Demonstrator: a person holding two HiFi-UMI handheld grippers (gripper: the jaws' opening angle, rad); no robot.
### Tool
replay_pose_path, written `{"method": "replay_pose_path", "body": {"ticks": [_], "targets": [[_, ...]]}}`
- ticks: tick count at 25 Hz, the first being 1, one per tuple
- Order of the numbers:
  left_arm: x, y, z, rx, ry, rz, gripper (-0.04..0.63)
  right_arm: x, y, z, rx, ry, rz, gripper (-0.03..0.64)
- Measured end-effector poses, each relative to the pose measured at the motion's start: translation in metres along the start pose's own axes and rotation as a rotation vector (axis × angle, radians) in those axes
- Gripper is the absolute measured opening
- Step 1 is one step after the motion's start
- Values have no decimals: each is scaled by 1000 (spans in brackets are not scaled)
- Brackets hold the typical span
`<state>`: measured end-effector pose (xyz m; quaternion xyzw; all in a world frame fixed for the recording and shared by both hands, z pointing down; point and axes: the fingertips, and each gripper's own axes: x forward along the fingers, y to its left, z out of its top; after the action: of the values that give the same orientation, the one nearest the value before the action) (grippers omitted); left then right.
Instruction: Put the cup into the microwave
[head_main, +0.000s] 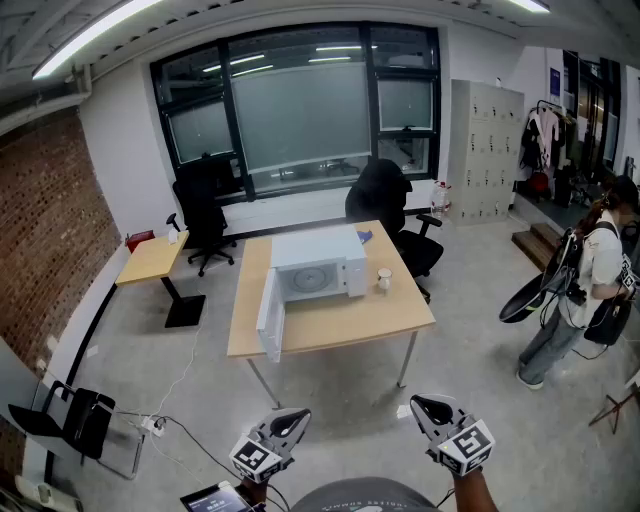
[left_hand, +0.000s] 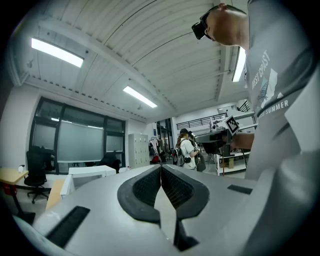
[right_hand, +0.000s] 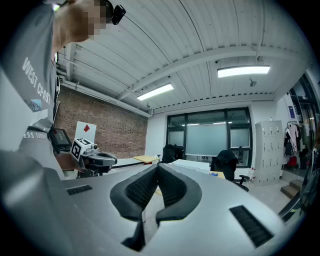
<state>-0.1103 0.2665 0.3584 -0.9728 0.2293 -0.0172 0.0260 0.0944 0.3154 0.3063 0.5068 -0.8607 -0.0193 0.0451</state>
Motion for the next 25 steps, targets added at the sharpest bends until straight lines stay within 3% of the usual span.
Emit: {"method": "replay_pose_path", "body": {"ticks": [15,18,25], "targets": [[-3,-16,-12,38,-4,-18,21,-15,3,12,74,-56,2,20],[-1,-22,-8,16,-3,-14,21,-16,8,30,66,-38,17,20],[0,-29,-5,-3,5,-11,21,-22,6,19,83,-52,14,20]]}}
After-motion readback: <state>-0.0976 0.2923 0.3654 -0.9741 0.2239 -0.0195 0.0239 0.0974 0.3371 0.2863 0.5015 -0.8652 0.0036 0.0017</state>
